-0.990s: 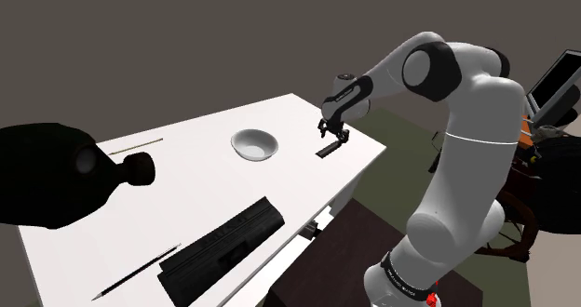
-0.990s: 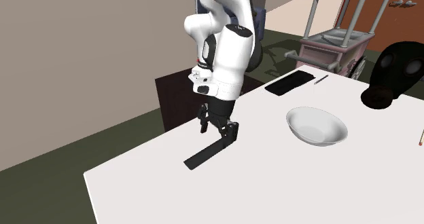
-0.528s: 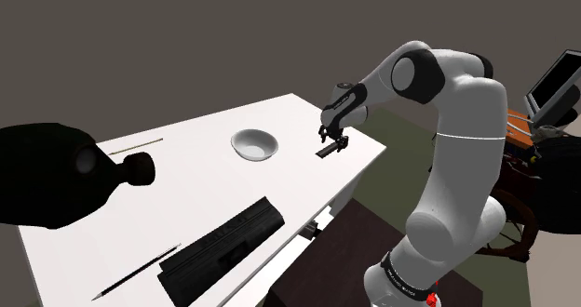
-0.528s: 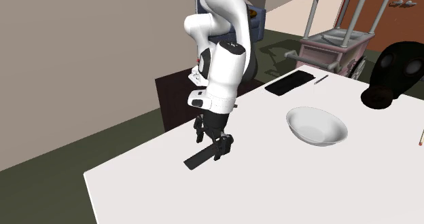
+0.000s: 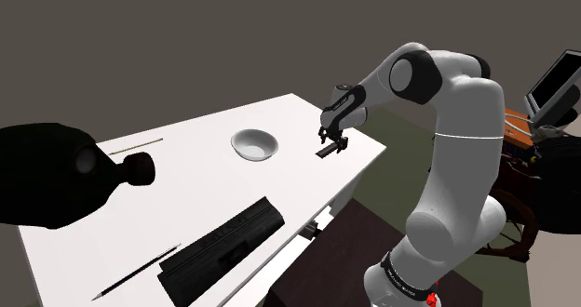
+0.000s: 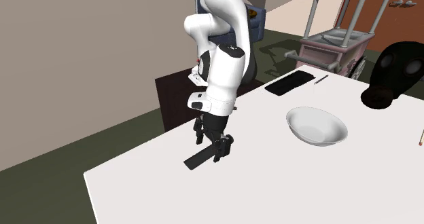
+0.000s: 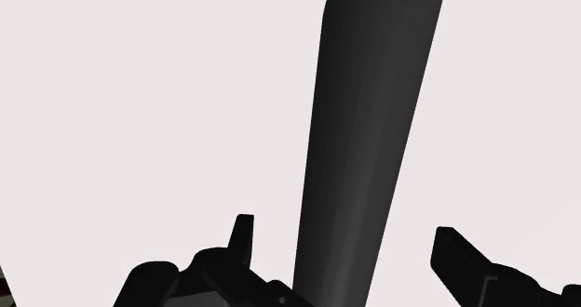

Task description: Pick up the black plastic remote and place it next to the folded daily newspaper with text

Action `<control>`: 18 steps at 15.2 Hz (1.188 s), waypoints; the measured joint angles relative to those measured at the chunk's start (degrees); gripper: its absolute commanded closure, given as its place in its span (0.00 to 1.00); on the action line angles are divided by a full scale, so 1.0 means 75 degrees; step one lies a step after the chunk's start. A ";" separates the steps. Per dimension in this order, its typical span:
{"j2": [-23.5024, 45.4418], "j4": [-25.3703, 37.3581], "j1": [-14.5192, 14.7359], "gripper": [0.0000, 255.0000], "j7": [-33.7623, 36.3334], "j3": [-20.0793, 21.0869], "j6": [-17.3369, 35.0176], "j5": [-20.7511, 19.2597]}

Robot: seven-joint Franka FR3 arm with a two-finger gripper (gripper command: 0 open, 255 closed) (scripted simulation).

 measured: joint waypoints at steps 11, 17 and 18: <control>-0.0042 0.0034 -0.0018 1.00 -0.0036 0.0013 0.0036 0.0010; -0.0401 -0.0009 0.0036 1.00 -0.0053 -0.0026 -0.0381 -0.0025; -0.0488 -0.0008 0.0037 1.00 -0.0074 -0.0032 -0.0468 -0.0029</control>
